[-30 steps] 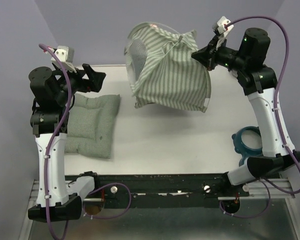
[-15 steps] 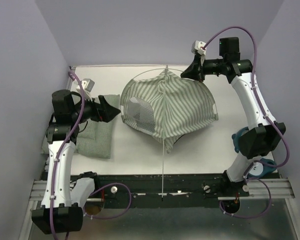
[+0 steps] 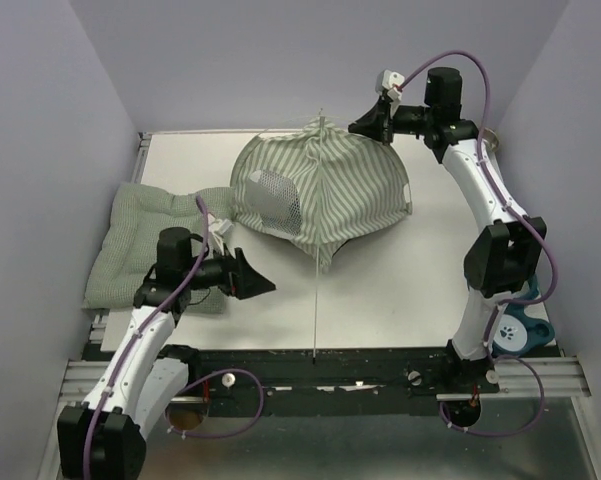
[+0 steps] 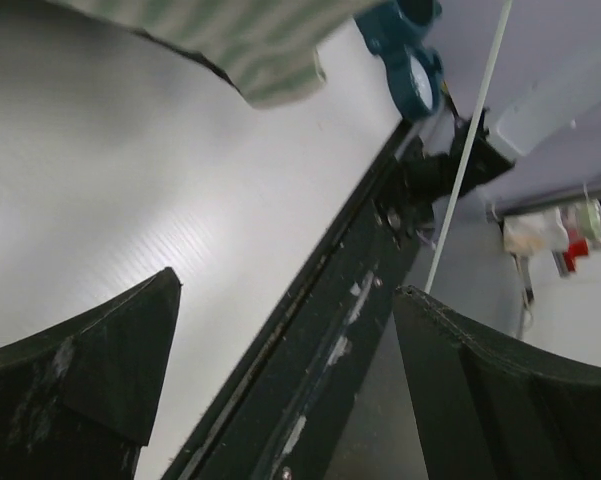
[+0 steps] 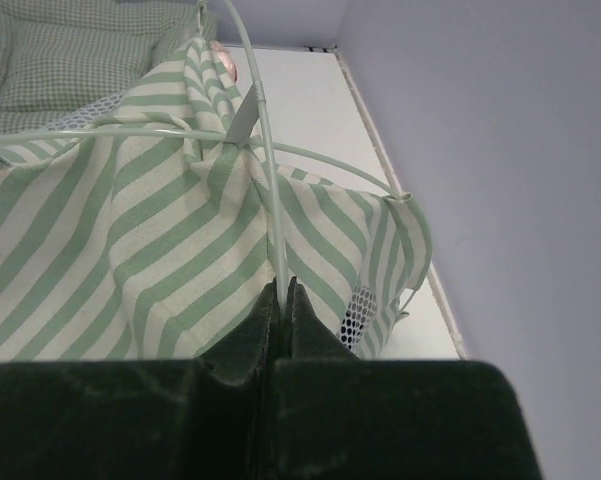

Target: Set up the pet tent

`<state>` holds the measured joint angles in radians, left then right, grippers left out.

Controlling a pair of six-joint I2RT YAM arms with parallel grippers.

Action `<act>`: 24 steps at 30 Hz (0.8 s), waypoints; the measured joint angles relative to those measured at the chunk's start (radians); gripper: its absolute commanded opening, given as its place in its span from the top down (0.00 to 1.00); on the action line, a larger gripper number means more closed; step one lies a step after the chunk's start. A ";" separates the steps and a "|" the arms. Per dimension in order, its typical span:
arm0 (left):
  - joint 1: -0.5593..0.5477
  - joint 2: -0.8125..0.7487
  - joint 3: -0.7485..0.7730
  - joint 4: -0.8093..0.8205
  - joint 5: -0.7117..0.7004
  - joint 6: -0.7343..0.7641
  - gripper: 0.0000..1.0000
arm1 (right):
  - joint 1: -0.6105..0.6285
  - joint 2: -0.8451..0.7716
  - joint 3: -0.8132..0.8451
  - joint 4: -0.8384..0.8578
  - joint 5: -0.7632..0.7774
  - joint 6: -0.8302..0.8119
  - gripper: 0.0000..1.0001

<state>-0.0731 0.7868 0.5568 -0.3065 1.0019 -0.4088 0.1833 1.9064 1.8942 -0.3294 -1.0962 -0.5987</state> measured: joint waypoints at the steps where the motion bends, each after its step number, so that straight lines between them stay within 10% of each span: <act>1: -0.037 0.001 -0.034 0.029 0.003 -0.021 0.05 | 0.000 0.011 0.008 0.016 0.000 0.008 0.99; 14: -0.493 0.165 -0.190 0.661 0.036 -0.366 0.20 | -0.002 0.104 0.039 0.204 0.051 0.166 0.99; 24: -0.672 0.190 -0.264 0.784 -0.008 -0.414 0.63 | -0.002 0.130 0.079 0.262 0.068 0.232 0.99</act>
<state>-0.7452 0.9771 0.2924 0.4774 0.9943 -0.8227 0.1810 2.0369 1.9736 -0.0677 -1.0286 -0.3668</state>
